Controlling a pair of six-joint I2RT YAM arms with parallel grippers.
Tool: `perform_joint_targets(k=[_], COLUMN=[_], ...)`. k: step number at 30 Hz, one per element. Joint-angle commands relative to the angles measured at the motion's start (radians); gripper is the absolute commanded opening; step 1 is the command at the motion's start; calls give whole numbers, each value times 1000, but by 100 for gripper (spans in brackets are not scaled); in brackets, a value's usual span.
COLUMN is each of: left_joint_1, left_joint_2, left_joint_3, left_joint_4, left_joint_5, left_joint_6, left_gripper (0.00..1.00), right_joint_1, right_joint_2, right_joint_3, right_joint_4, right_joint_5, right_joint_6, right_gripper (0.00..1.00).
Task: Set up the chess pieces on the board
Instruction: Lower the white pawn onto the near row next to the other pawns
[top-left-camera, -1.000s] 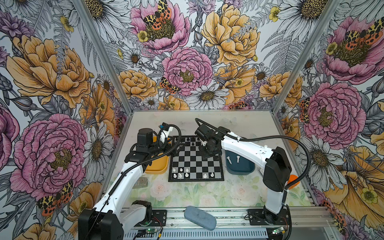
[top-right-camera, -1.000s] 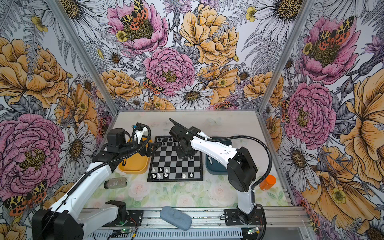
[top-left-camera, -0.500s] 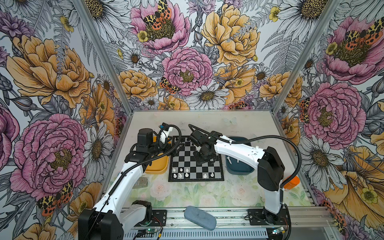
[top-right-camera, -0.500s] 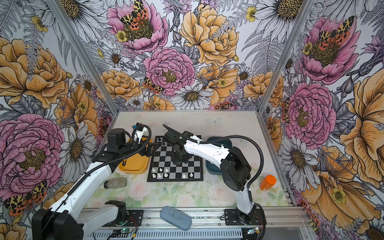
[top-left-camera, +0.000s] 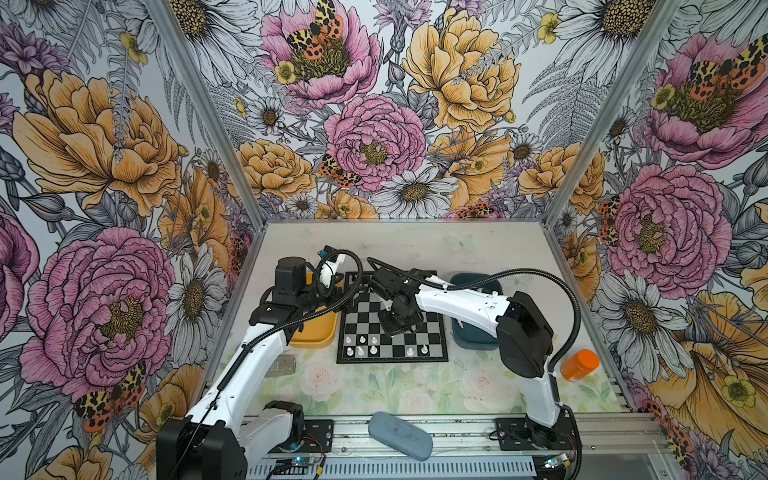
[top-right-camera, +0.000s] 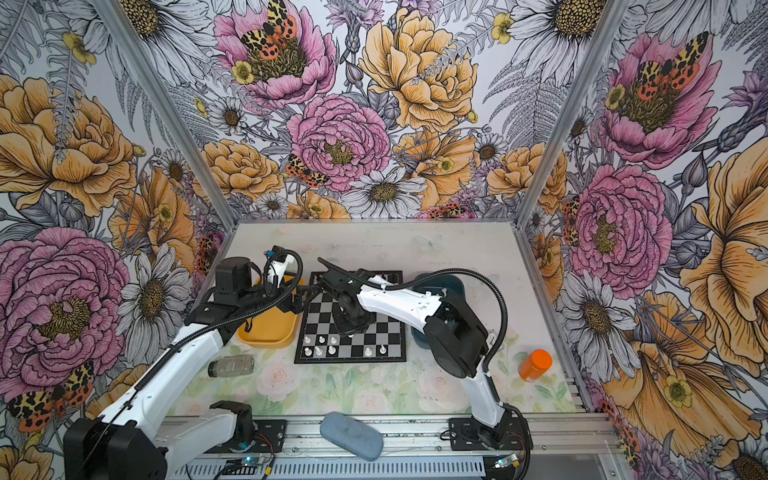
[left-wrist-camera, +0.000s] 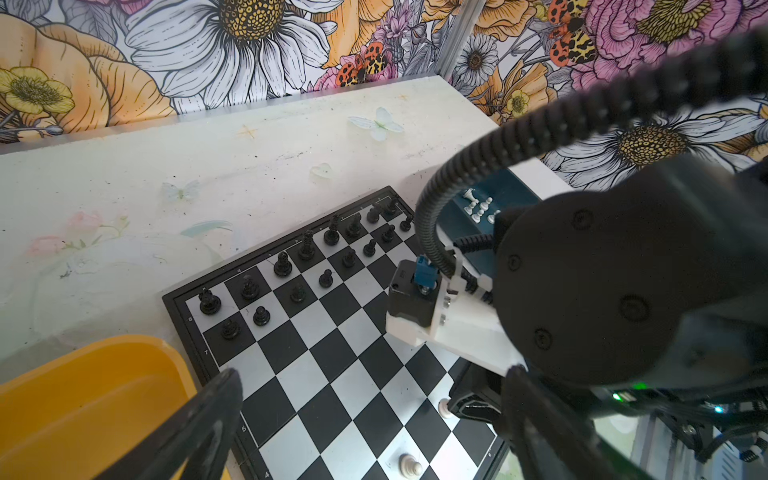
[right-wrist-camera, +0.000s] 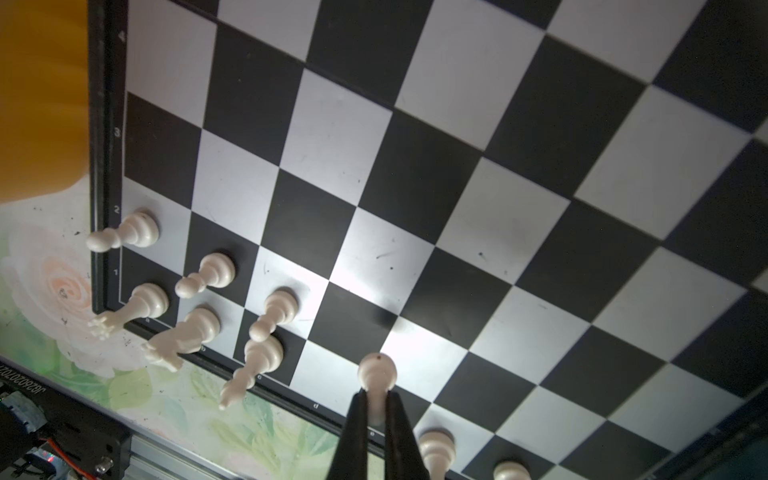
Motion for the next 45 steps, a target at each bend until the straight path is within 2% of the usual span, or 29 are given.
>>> perform_joint_targets(k=[1,45], left_joint_1=[-8,-8], left_joint_2=[-7,-23], left_joint_3=[14,5], left_joint_4=[-6,-9], left_joint_5=[-22,-54], left_joint_6=[18,23], left_gripper=[99,99], right_joint_1=[11,30], right_joint_2=[27,94], right_joint_3=[47,48], right_joint_4=[21,20], right_joint_5=[-25,-41], right_joint_6=[11,26], right_gripper=[0,0])
